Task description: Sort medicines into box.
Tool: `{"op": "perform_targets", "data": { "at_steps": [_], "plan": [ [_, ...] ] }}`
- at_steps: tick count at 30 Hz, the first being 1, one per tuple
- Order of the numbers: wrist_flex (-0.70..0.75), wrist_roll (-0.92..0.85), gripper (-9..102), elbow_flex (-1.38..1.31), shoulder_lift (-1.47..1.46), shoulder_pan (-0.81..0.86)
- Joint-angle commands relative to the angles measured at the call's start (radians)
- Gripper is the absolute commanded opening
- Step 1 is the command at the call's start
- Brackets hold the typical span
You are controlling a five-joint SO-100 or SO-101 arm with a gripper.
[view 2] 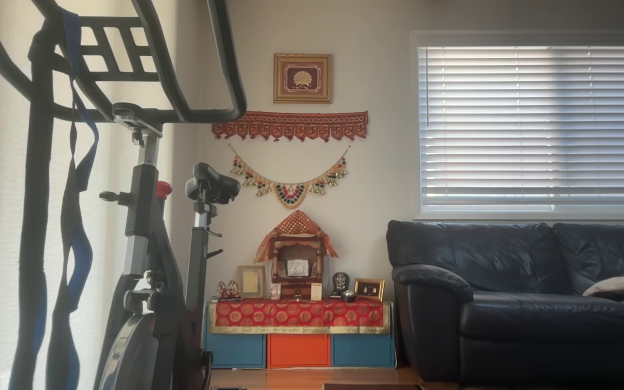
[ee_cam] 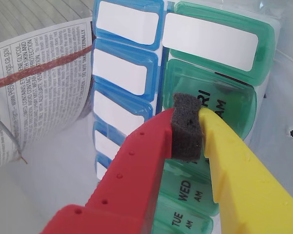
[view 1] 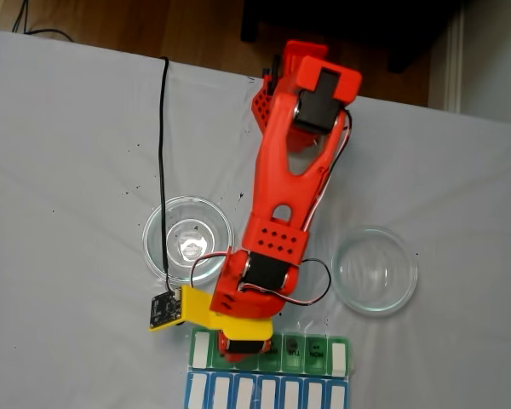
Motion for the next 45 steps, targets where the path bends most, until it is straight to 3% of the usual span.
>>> {"op": "perform_targets", "data": {
  "at_steps": [1, 45],
  "plan": [
    [0.028, -0.018, 1, -0.044, 0.005, 0.005],
    [0.078, -0.04, 1, 0.051, 0.02, 0.051]
  ]
}}
